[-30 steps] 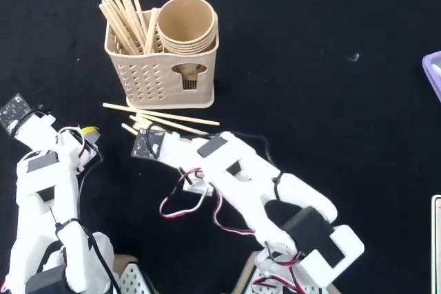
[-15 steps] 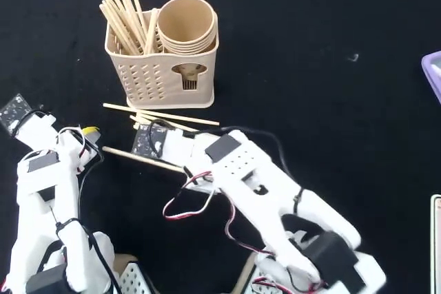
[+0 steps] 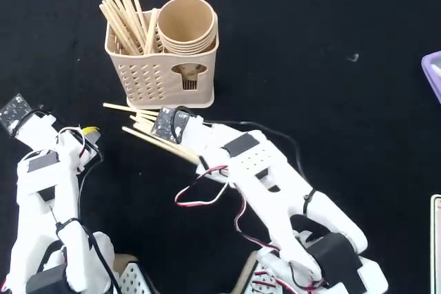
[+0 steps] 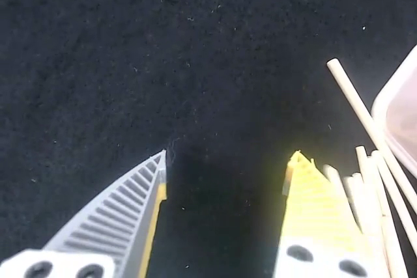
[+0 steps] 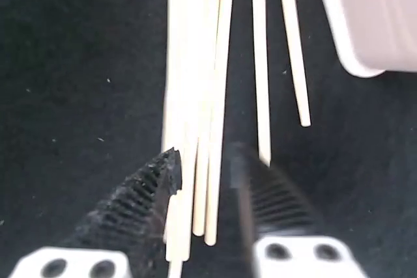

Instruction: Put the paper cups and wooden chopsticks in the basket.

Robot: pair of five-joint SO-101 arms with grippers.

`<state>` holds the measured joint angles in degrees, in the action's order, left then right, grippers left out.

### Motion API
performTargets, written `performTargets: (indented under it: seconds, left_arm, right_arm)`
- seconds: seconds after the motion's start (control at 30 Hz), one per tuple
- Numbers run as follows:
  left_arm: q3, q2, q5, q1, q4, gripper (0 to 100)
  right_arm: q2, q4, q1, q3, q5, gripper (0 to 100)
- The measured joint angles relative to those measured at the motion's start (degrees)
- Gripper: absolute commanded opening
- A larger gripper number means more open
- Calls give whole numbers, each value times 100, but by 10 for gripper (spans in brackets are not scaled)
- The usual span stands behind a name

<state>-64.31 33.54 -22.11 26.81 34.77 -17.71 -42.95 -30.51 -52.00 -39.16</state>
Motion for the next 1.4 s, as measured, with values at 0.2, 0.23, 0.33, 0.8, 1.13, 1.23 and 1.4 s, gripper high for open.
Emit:
performTargets:
  seconds: [0.2,0.23,0.33,0.8,1.13,1.23,1.4]
  left_arm:
    - [0,0,0,0,0,287]
    - [0,0,0,0,0,287]
    - [0,0,0,0,0,287]
    - [0,0,0,0,0,287]
    - [0,0,0,0,0,287]
    - [0,0,0,0,0,287]
    - [0,0,0,0,0,287]
  right_arm:
    - [0,237,-360,-26,0,166]
    - [0,281,-369,-26,0,166]
    - [97,396,-396,-26,0,167]
    - [1758,360,-387,870,0,4]
    - [905,-554,-378,914,0,11]
    - [422,-782,-360,686,0,11]
    - [44,-721,-369,-97,0,13]
